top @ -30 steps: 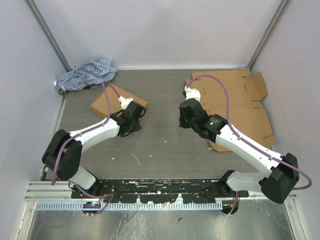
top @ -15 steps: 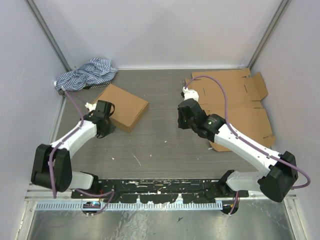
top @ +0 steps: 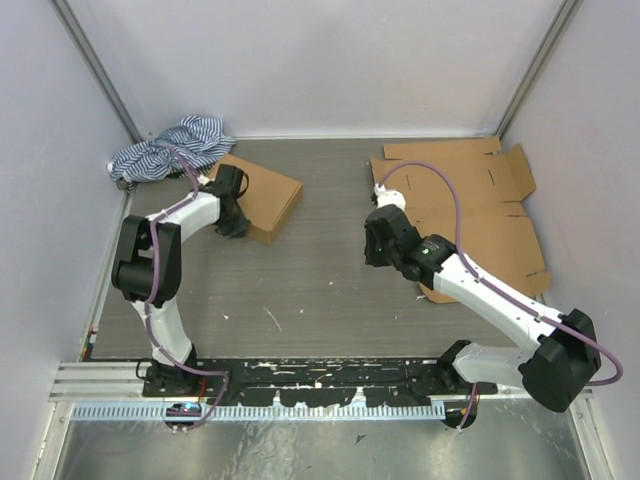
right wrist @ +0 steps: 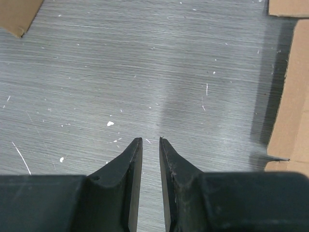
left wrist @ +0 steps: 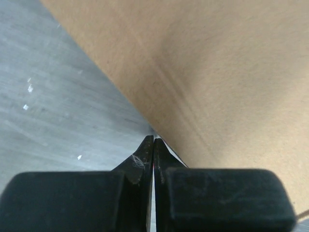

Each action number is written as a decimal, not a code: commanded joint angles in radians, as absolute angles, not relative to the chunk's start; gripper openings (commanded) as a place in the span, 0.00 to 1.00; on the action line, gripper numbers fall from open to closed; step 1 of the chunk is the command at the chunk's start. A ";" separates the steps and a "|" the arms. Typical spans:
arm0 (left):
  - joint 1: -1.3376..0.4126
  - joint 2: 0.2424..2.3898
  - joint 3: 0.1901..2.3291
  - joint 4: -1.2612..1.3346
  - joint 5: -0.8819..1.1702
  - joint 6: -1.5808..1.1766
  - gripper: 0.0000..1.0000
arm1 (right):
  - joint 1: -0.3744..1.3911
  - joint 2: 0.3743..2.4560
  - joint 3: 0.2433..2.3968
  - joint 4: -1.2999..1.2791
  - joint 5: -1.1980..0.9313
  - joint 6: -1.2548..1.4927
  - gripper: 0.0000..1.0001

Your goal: Fold the paper box

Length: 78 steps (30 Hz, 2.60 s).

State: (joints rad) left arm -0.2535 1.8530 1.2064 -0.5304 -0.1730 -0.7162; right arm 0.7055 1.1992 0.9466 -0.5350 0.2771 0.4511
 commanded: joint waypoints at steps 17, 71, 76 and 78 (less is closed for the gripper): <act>-0.353 2.361 2.134 -0.661 -0.021 -0.665 0.18 | 0.492 1.198 0.944 -0.513 0.106 0.417 0.26; -0.245 2.169 2.031 -0.546 -0.248 -0.614 0.26 | 0.239 1.242 0.979 -0.488 -0.029 0.393 0.26; -0.407 2.089 1.825 -0.326 -0.076 -0.578 0.28 | 0.239 1.262 0.991 -0.485 -0.045 0.391 0.26; -0.425 2.175 1.950 -0.392 -0.044 -0.572 0.28 | 0.239 1.258 0.994 -0.489 -0.046 0.390 0.26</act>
